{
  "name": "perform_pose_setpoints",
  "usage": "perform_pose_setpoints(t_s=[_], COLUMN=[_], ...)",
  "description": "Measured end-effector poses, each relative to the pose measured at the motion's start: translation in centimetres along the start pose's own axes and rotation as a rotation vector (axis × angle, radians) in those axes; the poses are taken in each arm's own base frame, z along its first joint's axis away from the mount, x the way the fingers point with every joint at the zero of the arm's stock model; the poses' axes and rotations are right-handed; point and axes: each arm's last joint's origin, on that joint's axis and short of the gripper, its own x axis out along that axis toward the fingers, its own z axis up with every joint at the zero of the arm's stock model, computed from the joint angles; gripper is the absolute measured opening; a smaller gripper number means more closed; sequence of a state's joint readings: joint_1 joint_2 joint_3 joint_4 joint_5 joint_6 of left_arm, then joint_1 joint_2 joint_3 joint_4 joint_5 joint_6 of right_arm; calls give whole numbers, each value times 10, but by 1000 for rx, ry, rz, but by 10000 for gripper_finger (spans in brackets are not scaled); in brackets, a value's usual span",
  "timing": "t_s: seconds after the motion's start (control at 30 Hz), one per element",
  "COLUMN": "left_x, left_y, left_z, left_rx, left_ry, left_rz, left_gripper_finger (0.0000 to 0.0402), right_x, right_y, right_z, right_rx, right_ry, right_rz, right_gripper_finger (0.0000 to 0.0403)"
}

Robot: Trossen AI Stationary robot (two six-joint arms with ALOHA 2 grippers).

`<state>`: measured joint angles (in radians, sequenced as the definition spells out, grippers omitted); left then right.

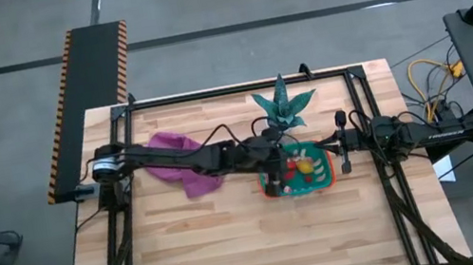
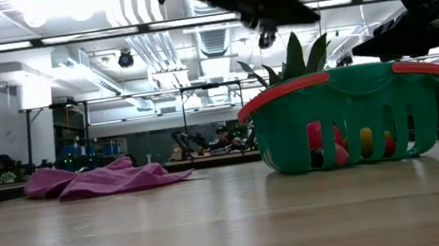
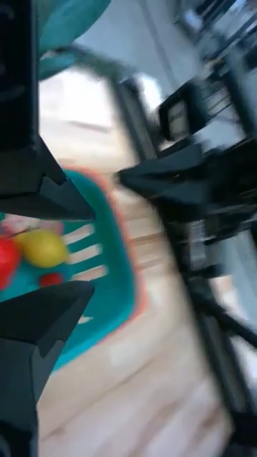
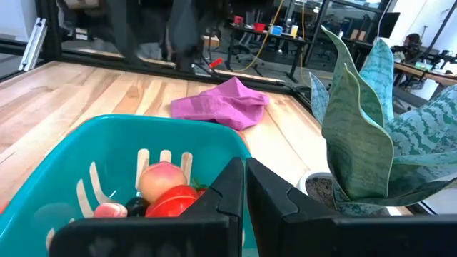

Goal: Pick and placing Produce into tupperware
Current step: Return to Home Position

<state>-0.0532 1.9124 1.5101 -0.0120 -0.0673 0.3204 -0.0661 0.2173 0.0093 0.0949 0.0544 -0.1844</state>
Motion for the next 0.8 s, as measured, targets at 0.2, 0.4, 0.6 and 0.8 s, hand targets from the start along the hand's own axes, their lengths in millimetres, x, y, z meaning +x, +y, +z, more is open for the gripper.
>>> perform_pose_setpoints(t_s=[0.2,0.4,0.6,0.8], left_x=[-16,-41,-60,-71], left_y=[7,15,19,18], left_z=[19,37,47,41], left_rx=[-6,23,21,23], left_ry=[-96,-156,-192,-161], left_rz=[31,54,66,55], left_gripper_finger=[132,125,69,5], right_x=[0,0,0,0], right_y=[0,0,0,0], right_z=[0,0,0,0], right_rx=[0,0,11,11], right_ry=[0,1,2,2], right_rz=[0,1,1,1], right_gripper_finger=[9,9,9,9])
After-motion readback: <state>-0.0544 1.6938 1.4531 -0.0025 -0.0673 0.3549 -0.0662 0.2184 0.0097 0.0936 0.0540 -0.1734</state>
